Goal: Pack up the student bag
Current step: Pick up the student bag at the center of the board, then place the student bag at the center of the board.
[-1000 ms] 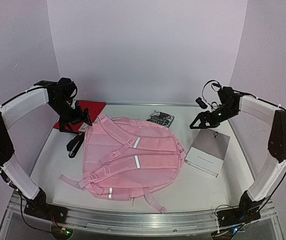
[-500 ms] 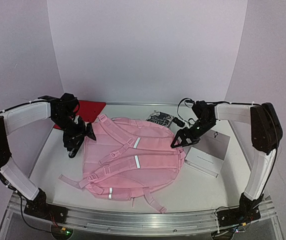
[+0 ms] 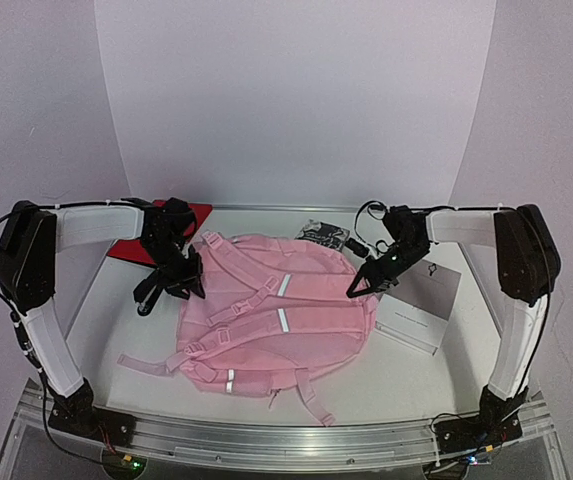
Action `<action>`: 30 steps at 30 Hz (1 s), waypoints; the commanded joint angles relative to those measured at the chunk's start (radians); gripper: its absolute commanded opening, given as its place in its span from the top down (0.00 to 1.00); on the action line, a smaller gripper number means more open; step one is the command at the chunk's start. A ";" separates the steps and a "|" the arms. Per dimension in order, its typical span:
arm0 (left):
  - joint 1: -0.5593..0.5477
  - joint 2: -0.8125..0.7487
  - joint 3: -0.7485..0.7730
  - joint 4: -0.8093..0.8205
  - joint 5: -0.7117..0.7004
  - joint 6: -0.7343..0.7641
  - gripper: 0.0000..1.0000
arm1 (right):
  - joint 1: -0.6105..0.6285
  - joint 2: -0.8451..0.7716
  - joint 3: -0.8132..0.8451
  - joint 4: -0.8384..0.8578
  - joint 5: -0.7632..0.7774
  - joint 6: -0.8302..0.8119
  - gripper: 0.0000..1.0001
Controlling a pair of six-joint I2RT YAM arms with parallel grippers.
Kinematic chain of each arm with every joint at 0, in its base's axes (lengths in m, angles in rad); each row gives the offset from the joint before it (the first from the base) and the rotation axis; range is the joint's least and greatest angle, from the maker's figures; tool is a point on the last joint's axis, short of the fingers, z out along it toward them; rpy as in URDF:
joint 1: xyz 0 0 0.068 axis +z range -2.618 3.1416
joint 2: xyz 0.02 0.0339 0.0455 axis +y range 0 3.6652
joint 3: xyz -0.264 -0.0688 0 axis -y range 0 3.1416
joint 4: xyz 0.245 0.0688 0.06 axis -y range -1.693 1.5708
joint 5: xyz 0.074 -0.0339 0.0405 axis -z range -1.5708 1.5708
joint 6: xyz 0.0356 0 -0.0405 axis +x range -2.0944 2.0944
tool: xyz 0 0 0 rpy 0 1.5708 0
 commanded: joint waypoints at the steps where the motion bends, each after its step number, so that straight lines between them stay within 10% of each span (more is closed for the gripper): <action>1: -0.057 -0.033 0.163 0.055 0.048 -0.001 1.00 | -0.010 -0.113 0.126 0.006 -0.031 0.046 1.00; 13: -0.227 0.375 0.985 -0.147 0.124 0.146 0.96 | -0.398 -0.357 0.356 -0.126 0.009 0.154 1.00; 17: -0.230 0.495 1.152 -0.111 0.132 0.135 0.41 | -0.518 -0.427 0.481 -0.141 0.027 0.199 1.00; 21: -0.229 0.457 1.086 -0.022 0.114 0.116 0.04 | -0.550 -0.465 0.620 -0.134 0.100 0.241 1.00; 30: -0.189 0.293 0.791 0.071 0.047 0.070 0.00 | -0.551 -0.346 0.938 0.013 0.213 0.403 1.00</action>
